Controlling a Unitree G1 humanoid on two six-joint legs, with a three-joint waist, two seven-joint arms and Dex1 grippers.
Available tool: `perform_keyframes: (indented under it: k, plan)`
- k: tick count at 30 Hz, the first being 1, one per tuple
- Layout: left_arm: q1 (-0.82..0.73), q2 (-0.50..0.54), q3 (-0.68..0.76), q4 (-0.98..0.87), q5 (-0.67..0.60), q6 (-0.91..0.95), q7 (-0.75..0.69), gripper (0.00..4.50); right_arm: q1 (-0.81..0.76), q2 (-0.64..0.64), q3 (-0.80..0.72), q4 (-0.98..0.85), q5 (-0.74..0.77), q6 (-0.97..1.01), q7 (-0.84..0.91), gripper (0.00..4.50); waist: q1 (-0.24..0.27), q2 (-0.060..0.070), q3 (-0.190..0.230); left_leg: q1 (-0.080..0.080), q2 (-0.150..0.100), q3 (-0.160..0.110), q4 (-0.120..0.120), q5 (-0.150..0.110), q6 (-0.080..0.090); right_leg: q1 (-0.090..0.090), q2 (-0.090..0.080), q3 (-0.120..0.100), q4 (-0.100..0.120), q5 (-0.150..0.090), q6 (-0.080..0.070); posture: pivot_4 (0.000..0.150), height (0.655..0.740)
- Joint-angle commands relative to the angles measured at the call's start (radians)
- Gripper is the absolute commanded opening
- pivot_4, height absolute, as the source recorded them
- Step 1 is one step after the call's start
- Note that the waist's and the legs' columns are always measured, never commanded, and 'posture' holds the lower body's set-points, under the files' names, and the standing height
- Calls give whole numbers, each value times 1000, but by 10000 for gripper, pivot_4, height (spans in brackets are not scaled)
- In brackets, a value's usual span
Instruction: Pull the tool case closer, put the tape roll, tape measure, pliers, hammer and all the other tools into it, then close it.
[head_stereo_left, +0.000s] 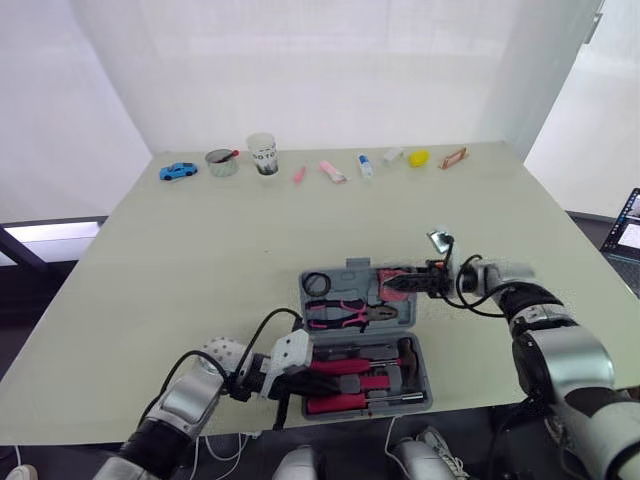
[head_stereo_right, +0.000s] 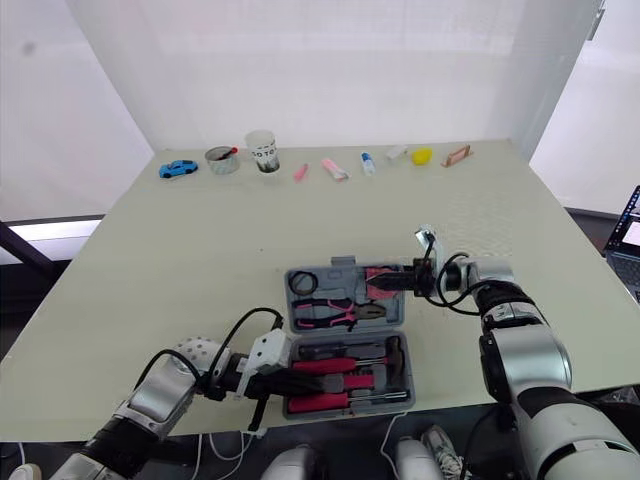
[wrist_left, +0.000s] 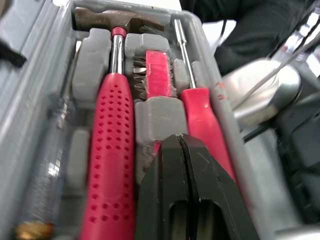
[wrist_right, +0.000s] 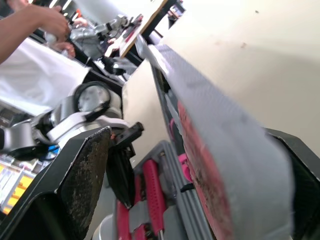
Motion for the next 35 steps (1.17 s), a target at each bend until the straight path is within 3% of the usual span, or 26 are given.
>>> perform_keyframes:
  k: [1,5,9,14,17,20,22,25,26,28,35]
  plan:
    - [44,39,96,-121,-135,101,-16,0,39,-39,54,-176,116,80,23,44853,1,0,0,0,0,-1,0,0,0,0,0,0,0,0,0,1500,7400]
    - [206,169,255,-258,-261,199,-49,0,175,-142,129,-512,281,246,23,44853,0,1,1,-2,0,-2,0,0,0,-2,0,-1,-1,0,0,1500,7400]
    - [306,232,393,-253,-254,164,-8,0,331,-250,145,-791,383,358,23,44853,8,1,2,-10,1,-5,0,0,0,-8,-1,-6,-2,0,0,1500,7400]
    - [447,265,608,-231,-308,182,-13,0,557,-329,-33,-1085,459,390,-123,44853,8,0,3,-11,0,-6,1,0,0,-8,-2,-7,-2,-1,0,1500,7400]
    - [412,230,652,-173,-304,172,62,0,681,-321,-130,-1190,436,295,-256,44853,10,1,3,-11,-1,-5,1,0,0,-8,-4,-7,-2,-4,0,1500,7400]
    - [375,199,683,-139,-316,185,110,7124,831,-299,-206,-1275,356,118,-376,45000,14,-2,2,-11,-1,-7,2,0,0,-8,-3,-8,-2,-5,0,1500,7400]
    - [371,190,688,-130,-309,178,118,17652,903,-288,-228,-1287,303,30,-443,45000,13,-3,2,-11,-1,-7,2,0,0,-7,-3,-9,-2,-4,0,1500,7400]
    - [350,159,681,-94,-218,93,214,29238,1004,-262,-260,-1251,203,-179,-518,45000,9,-3,2,-11,-1,-5,2,0,0,-8,-4,-7,-2,-2,3,1500,7400]
    - [346,153,679,-88,-203,83,232,35668,1020,-257,-265,-1242,191,-216,-530,45000,8,-3,2,-11,-1,-5,2,0,0,-8,-3,-7,-3,-2,3,1500,7400]
    - [348,149,680,-89,-207,97,242,44239,1046,-236,-301,-1217,196,-268,-568,45000,5,-4,3,-10,-1,-5,2,0,0,-7,-3,-7,-2,-2,2,1500,7400]
    - [332,143,662,-74,-157,85,312,44777,1119,-256,-337,-1104,151,-441,-584,45000,7,-4,3,-10,-1,-5,2,0,0,-7,-3,-7,-2,-1,2,1500,7400]
